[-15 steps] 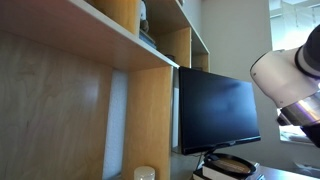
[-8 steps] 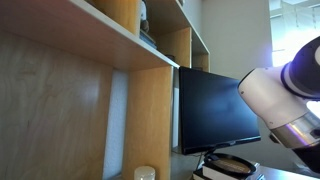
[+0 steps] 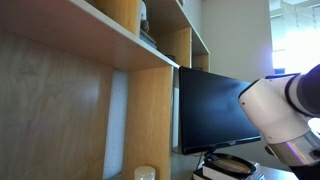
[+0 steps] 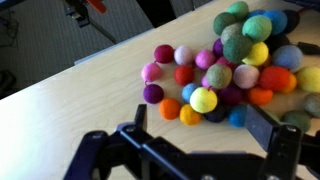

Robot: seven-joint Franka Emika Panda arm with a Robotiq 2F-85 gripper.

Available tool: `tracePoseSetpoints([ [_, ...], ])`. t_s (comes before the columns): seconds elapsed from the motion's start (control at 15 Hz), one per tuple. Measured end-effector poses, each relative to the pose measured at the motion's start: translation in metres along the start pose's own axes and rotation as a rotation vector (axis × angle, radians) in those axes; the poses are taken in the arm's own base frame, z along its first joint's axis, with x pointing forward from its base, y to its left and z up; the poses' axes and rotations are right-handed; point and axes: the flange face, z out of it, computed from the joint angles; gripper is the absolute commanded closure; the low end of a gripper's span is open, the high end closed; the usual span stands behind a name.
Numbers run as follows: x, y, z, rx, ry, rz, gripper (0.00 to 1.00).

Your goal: Pick the string of beads and place it over the computer

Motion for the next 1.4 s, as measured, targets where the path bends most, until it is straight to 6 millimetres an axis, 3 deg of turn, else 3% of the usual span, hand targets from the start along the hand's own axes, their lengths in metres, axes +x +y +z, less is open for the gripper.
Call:
tracePoseSetpoints([
  [0.4,0.009,0.006,0.033,-0.050,-0.042,0.009,0.00],
  [1.07,0.007,0.001,0.039,-0.062,-0.048,0.002,0.00],
  [1.4,0.000,-0.017,0.055,-0.092,-0.063,-0.027,0.00],
])
